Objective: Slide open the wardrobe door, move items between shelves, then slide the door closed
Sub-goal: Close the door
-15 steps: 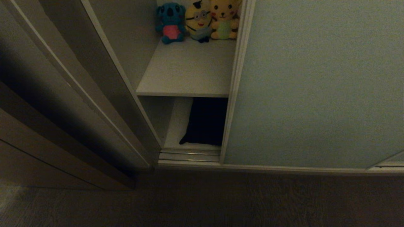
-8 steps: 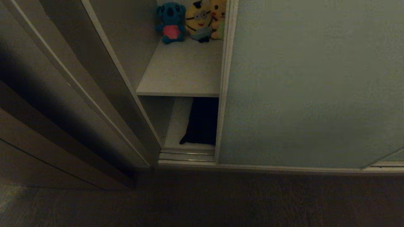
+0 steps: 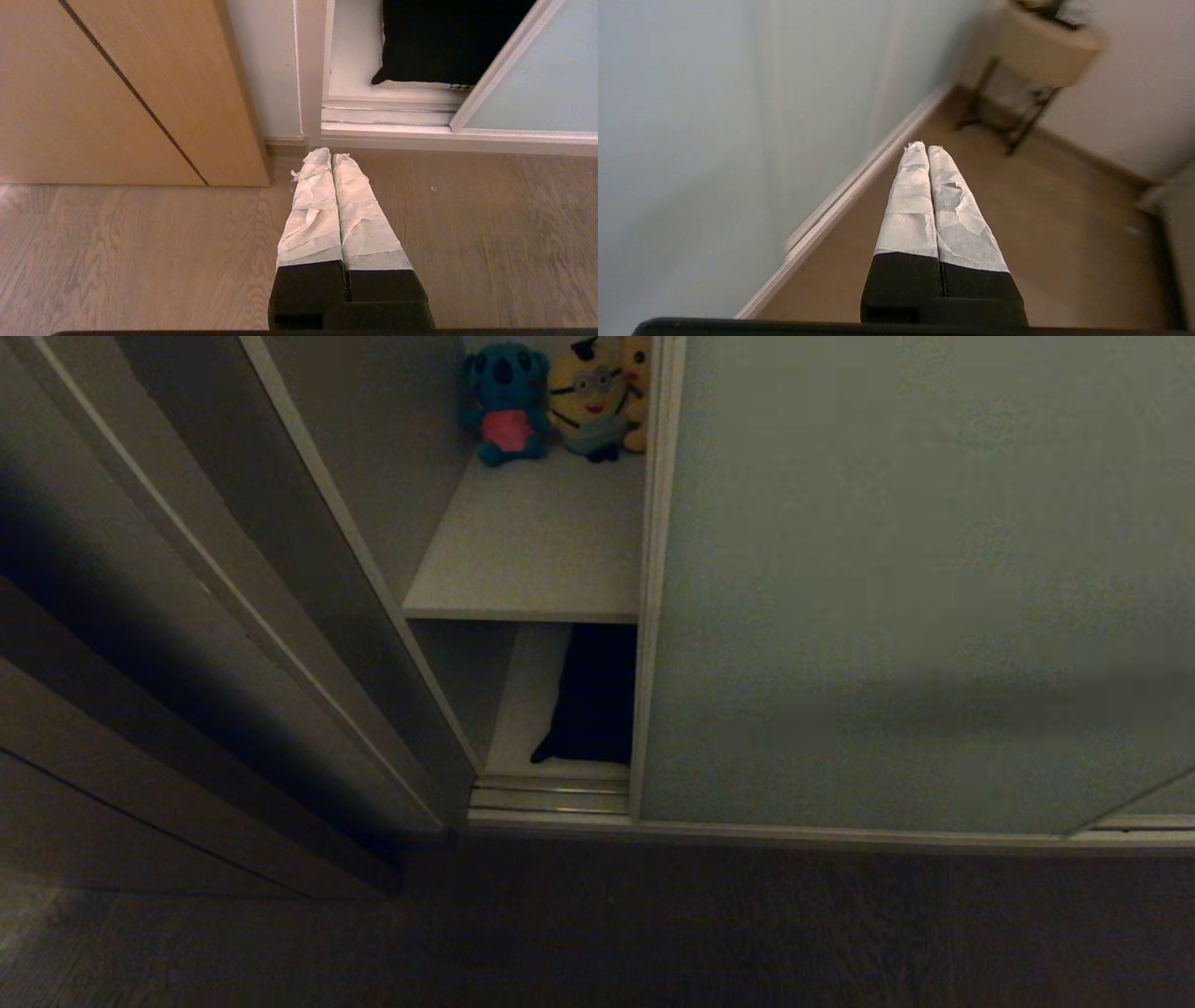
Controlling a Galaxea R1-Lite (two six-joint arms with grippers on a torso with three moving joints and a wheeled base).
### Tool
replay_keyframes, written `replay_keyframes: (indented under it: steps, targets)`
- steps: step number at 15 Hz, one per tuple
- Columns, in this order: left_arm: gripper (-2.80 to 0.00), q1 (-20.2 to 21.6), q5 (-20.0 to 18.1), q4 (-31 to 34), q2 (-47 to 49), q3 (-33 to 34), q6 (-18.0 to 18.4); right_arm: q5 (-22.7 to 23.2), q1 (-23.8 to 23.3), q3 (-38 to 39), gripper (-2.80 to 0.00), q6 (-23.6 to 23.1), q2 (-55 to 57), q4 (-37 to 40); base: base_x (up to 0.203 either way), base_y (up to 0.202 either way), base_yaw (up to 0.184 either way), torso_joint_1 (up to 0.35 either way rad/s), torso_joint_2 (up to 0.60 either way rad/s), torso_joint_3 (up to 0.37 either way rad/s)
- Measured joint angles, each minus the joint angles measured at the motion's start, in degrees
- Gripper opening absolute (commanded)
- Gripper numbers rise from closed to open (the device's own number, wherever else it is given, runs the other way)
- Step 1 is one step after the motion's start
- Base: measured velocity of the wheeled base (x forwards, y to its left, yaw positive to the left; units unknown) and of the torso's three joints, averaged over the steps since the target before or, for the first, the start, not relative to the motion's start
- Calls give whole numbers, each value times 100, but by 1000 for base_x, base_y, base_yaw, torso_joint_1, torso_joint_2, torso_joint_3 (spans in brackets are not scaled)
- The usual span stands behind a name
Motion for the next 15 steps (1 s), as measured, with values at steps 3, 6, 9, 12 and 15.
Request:
replay_keyframes:
  steps: [3,6,9,12,15]
  targets:
    - [-280,2,0,0,0,0,1,284,-296,-1334,-280,268,932,363,0,0,0,0,0,0]
    - [-280,-1,-2,0,0,0,0,1054,-395,-2548,-280,596,1857,707,0,0,0,0,0,0]
    - [-280,2,0,2,0,0,1,1866,-419,-3667,-280,767,2759,766,0,0,0,0,0,0]
    - [-280,0,0,2,0,0,2,2286,-419,-4054,-280,834,3328,854,0,0,0,0,0,0]
    - [-280,-1,0,2,0,0,-2,2327,-362,-4387,-280,1245,3808,959,0,0,0,0,0,0]
